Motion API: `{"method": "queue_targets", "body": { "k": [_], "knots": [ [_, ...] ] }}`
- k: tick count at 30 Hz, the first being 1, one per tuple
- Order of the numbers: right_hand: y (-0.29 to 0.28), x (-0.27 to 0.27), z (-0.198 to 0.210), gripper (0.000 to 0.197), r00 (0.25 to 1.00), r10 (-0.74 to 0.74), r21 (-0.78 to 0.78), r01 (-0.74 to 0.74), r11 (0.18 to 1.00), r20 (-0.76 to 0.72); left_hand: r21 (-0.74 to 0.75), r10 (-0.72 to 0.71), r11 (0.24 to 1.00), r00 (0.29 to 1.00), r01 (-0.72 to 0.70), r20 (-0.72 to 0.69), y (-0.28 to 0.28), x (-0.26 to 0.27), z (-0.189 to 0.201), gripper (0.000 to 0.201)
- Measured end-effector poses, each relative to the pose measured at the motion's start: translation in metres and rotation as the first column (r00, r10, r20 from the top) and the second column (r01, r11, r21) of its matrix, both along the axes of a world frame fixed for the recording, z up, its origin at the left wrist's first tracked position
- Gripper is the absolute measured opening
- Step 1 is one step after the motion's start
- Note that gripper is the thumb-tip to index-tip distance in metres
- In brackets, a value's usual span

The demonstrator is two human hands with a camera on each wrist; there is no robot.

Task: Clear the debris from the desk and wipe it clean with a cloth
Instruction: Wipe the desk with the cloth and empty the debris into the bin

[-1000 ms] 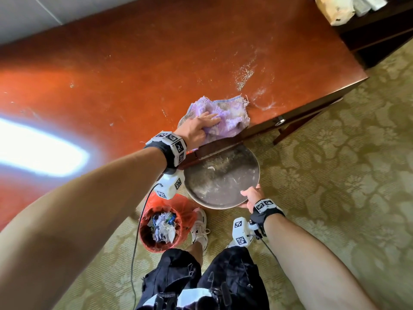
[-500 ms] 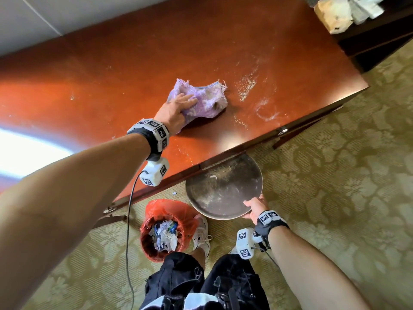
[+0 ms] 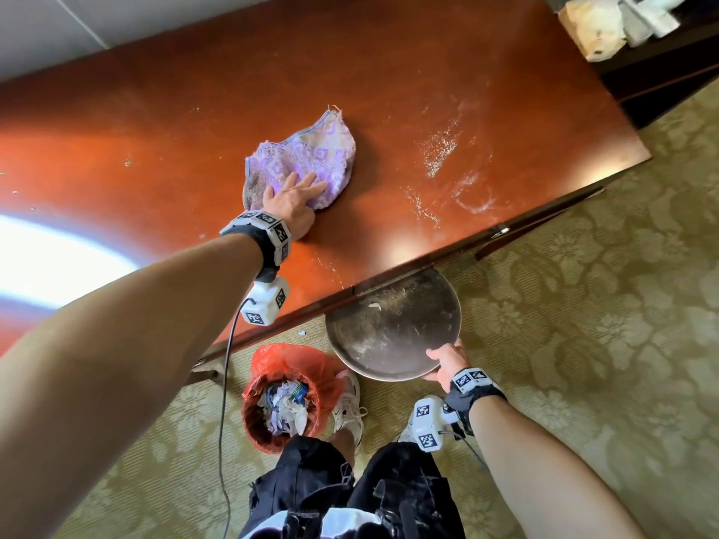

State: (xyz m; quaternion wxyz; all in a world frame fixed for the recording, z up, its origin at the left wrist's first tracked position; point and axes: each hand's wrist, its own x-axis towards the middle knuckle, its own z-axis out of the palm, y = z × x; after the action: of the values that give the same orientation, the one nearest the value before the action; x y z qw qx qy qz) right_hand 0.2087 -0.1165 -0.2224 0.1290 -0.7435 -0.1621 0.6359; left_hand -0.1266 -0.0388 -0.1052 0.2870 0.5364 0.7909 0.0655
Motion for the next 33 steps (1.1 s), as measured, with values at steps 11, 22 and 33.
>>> {"method": "queue_targets", "body": {
  "k": [11, 22, 33],
  "knots": [
    [0.003, -0.001, 0.009, 0.062, 0.999, -0.004, 0.011, 0.004, 1.0, -0.036, -0.085, -0.18, 0.982, 0.97, 0.168, -0.163, -0.027, 0.043, -0.006, 0.057],
    [0.003, 0.003, 0.017, 0.059, 0.998, 0.01, 0.022, -0.008, 1.0, -0.064, 0.139, -0.189, 0.969, 0.975, 0.204, -0.115, -0.045, 0.09, -0.017, 0.032],
    [0.007, 0.019, 0.021, 0.059, 0.995, 0.06, 0.013, -0.06, 0.998, -0.082, 0.1, -0.22, 0.965, 0.956, 0.242, -0.193, -0.043, 0.103, -0.014, 0.037]
  ]
}}
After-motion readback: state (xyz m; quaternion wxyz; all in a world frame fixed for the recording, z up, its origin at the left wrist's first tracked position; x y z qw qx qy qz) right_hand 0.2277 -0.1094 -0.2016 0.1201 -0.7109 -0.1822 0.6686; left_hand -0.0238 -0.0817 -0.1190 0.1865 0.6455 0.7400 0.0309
